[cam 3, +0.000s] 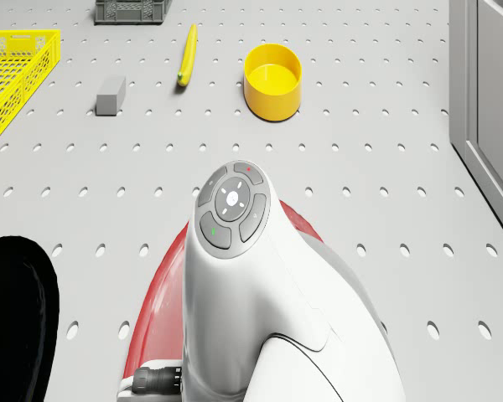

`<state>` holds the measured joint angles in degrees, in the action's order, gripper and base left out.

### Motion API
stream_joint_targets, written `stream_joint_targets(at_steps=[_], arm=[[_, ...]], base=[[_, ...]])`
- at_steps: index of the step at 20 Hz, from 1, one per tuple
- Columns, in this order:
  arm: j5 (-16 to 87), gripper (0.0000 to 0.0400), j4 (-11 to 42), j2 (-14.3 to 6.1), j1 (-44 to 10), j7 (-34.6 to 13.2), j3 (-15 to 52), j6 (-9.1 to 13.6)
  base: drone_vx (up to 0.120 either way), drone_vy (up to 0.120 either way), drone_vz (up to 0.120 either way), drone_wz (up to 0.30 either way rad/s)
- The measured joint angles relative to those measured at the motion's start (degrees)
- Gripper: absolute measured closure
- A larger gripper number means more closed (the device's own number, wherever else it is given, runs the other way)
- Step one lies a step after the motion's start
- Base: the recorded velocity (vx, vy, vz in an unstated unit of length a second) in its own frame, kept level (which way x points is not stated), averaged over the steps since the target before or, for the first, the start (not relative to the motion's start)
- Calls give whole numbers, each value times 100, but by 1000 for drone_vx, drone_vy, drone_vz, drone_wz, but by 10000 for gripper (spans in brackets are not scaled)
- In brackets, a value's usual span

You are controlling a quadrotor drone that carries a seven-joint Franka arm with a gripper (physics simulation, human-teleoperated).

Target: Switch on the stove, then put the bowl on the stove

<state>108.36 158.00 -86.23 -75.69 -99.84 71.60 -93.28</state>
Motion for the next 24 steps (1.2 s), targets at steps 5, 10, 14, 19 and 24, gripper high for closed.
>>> stream_joint_targets(at_steps=[5,10,14,19,24], arm=[[-4,0,0,-8,-3,-2,1,-8],[-7,0,-1,-16,-6,-4,1,-15],[-10,0,-1,-22,-8,-6,2,-21],[-13,0,-2,-29,-10,-8,2,-27],[-15,0,-2,-36,-12,-9,3,-33]], base=[[120,0,0,0],[120,0,0,0],[120,0,0,0],[120,0,0,0],[120,0,0,0]])
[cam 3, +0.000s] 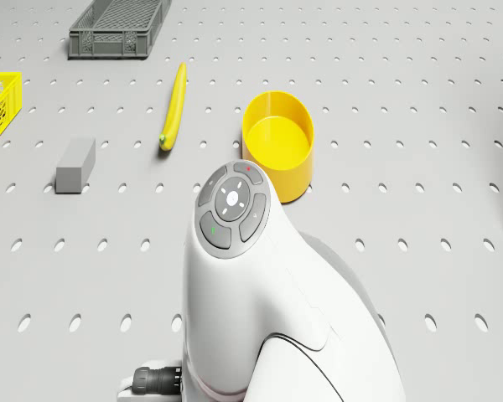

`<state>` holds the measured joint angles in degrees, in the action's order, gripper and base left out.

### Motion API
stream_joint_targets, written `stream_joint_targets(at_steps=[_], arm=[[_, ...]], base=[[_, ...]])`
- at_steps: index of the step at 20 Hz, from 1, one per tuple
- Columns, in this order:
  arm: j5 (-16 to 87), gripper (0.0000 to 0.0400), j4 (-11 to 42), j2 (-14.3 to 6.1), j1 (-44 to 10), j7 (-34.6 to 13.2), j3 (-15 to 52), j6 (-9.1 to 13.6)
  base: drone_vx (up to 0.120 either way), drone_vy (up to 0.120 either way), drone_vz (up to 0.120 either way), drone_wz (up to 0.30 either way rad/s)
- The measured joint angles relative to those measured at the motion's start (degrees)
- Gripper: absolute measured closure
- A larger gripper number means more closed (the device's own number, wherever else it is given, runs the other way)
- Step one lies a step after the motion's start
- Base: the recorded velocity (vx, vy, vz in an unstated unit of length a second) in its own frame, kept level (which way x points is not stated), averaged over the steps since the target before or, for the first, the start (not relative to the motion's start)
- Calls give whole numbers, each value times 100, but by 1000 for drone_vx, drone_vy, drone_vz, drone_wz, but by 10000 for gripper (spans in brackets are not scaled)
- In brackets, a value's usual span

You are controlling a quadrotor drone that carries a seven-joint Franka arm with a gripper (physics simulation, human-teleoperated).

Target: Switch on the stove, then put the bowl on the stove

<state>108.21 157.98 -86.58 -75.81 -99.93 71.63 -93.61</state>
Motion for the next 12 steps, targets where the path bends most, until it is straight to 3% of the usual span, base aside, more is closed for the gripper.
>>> stream_joint_targets(at_steps=[6,10,12], arm=[[-3,0,0,-7,-3,-2,1,-7],[-5,0,-1,-12,-4,-3,1,-11],[-6,0,-1,-14,-5,-4,1,-13]], base=[[120,0,0,0],[120,0,120,0],[120,0,0,0]])
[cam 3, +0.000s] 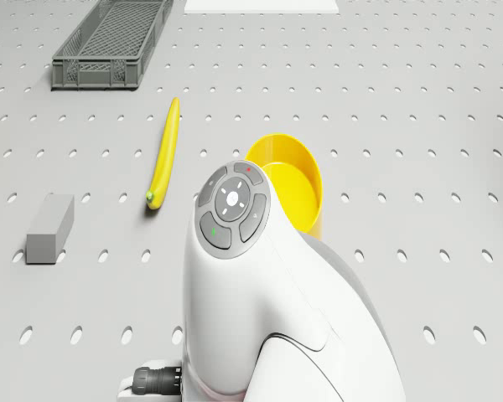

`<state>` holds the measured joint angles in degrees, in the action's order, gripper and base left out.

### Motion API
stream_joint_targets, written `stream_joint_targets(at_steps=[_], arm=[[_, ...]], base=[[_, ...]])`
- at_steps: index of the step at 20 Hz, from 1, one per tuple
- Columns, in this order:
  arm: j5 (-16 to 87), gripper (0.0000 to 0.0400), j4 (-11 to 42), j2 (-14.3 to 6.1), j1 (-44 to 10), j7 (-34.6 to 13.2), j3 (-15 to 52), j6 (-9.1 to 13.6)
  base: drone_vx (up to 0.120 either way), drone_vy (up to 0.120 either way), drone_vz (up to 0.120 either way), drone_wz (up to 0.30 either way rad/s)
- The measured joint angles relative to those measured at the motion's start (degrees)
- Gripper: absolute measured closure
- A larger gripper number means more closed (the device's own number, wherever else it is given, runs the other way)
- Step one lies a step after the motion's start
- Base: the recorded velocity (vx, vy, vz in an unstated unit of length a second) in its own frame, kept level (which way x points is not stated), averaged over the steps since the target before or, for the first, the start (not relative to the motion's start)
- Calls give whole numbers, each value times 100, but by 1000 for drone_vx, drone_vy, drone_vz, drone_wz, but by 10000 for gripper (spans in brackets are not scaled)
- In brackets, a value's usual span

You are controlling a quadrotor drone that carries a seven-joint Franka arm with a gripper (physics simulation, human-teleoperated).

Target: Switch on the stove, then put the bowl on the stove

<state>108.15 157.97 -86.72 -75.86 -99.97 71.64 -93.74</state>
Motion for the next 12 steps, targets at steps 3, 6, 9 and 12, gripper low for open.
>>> stream_joint_targets(at_steps=[3,6,9,12], arm=[[-1,0,0,-3,-1,-1,0,-3],[-3,0,0,-6,-2,-2,0,-6],[-4,0,-1,-9,-3,-2,1,-8],[-5,0,-1,-12,-4,-3,1,-11]], base=[[120,0,0,0],[120,0,0,0],[120,0,0,0],[120,0,0,0]])
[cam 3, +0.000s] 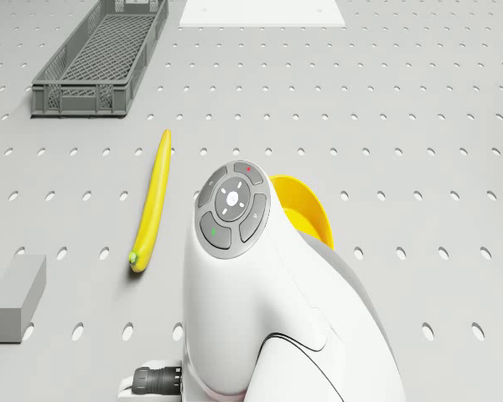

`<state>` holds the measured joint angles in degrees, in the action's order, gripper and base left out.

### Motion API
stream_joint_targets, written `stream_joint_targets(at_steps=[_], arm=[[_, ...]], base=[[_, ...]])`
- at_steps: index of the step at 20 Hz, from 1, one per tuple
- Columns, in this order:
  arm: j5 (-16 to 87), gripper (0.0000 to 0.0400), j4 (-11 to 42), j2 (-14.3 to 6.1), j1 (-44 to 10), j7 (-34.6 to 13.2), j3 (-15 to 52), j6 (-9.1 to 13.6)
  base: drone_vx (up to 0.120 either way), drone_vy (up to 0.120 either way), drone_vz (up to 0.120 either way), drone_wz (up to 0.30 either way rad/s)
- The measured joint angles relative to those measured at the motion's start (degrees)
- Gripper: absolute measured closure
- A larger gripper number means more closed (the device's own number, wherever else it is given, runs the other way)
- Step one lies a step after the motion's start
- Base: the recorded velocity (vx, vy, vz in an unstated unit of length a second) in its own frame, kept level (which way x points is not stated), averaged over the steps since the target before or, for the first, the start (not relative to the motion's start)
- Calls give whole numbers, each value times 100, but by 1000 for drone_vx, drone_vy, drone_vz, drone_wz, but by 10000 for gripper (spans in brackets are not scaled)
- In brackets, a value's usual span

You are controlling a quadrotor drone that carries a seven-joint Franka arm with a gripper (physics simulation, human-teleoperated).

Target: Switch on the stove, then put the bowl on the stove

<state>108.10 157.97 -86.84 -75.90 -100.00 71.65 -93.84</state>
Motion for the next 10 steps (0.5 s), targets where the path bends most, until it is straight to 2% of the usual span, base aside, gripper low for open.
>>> stream_joint_targets(at_steps=[10], arm=[[-4,0,0,-8,-3,-2,1,-8]], base=[[120,0,0,0]])
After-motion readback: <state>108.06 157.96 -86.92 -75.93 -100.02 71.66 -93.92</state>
